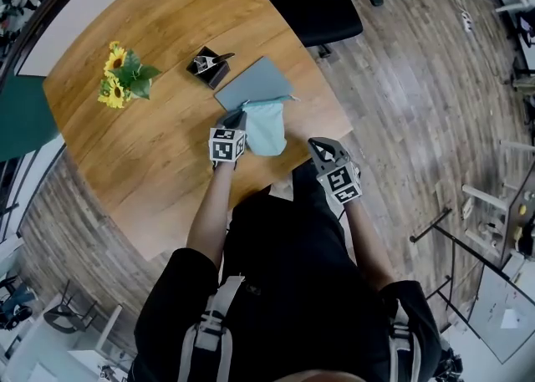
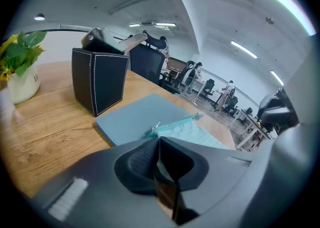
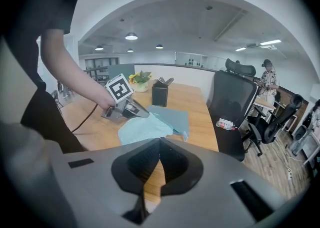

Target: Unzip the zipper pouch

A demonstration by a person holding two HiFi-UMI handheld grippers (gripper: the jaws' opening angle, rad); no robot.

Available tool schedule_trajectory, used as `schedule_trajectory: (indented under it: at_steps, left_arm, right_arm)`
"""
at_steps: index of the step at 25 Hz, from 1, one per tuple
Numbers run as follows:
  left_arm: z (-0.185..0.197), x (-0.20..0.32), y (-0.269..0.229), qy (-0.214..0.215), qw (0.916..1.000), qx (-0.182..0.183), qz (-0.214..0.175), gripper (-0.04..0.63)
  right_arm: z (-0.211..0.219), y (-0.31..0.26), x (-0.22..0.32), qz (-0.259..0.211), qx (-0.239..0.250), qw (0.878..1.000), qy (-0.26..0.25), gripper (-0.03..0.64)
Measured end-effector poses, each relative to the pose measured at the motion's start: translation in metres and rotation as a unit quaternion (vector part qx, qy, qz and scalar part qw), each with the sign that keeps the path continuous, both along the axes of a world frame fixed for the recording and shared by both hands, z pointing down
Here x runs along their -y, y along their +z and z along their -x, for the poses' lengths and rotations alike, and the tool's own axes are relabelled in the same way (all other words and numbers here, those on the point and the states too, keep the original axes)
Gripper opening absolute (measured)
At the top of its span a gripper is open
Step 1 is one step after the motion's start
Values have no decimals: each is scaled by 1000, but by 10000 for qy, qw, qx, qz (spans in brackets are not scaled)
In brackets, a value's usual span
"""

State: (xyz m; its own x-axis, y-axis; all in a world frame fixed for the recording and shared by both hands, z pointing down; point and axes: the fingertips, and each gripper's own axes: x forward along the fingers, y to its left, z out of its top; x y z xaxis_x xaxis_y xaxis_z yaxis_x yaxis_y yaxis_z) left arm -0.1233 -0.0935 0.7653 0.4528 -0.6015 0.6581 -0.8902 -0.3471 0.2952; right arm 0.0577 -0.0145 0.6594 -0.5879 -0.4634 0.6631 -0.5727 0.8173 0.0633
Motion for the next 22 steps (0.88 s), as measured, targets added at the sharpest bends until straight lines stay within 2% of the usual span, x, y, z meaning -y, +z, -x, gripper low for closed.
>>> schedule_trajectory:
  at_steps: [7,17,22]
  left_arm:
    - [-2,-3,-14,-104,9997,-184,-96,11]
    - [-23,-20,-57,311,9956,-699,-545,9]
    - [-37,-29,-76,587,9924,-782,-744,11]
  right_arm:
    - [-5,-4,7,-27,100,9999,-6,5]
    - [4,-12,3,-111,241,9996,-4,5]
    - [10,-15,3,-147,287,9995,-43,5]
